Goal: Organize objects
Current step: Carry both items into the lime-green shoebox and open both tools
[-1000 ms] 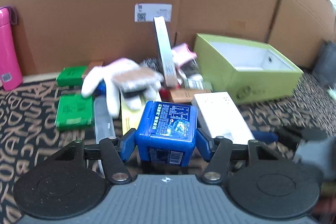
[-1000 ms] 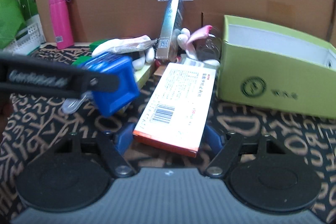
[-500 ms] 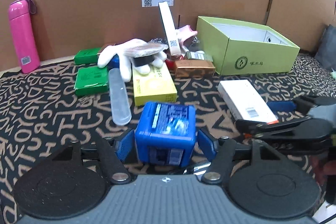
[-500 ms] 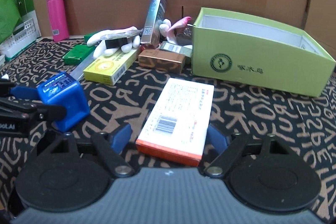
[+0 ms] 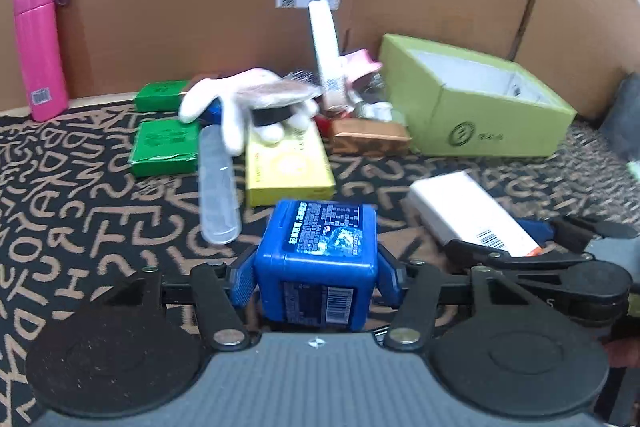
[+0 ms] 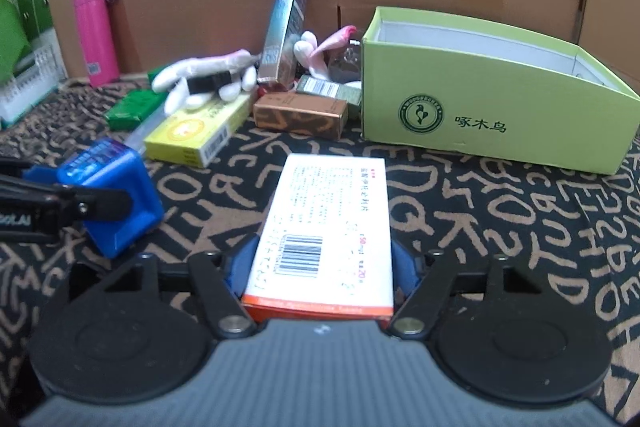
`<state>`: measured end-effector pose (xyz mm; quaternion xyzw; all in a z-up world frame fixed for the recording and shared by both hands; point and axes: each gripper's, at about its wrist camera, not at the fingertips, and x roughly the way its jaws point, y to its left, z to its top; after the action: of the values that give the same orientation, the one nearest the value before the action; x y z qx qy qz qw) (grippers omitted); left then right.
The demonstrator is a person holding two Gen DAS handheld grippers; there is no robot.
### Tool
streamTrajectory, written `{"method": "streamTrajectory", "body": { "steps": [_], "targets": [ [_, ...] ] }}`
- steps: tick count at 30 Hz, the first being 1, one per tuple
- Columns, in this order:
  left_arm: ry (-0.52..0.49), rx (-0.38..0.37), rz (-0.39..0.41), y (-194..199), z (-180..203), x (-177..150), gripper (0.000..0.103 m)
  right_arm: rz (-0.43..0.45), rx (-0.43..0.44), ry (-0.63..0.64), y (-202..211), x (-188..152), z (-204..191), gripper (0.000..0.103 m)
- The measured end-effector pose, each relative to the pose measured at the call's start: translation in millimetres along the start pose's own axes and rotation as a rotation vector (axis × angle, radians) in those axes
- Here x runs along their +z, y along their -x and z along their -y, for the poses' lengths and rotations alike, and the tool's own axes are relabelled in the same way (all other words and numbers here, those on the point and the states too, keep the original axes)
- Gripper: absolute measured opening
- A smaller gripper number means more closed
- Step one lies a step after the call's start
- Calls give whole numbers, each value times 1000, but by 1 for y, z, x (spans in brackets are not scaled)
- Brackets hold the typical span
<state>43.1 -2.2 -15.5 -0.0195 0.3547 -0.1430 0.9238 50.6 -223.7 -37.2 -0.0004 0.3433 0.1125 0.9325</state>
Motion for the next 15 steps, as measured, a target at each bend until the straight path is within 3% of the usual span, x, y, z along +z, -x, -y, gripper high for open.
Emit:
{"method": "streamTrajectory", "body": {
  "steps": [3, 9, 15],
  "targets": [
    [-18, -57, 39, 9, 13, 15, 61, 43, 28, -7, 21, 12, 8, 66],
    [-49, -169, 120, 13, 48, 62, 61, 155, -6, 37, 57, 52, 28, 66],
    [-72, -232, 153, -7, 84, 116, 61, 241, -111, 93, 68, 96, 53, 66]
  ]
}}
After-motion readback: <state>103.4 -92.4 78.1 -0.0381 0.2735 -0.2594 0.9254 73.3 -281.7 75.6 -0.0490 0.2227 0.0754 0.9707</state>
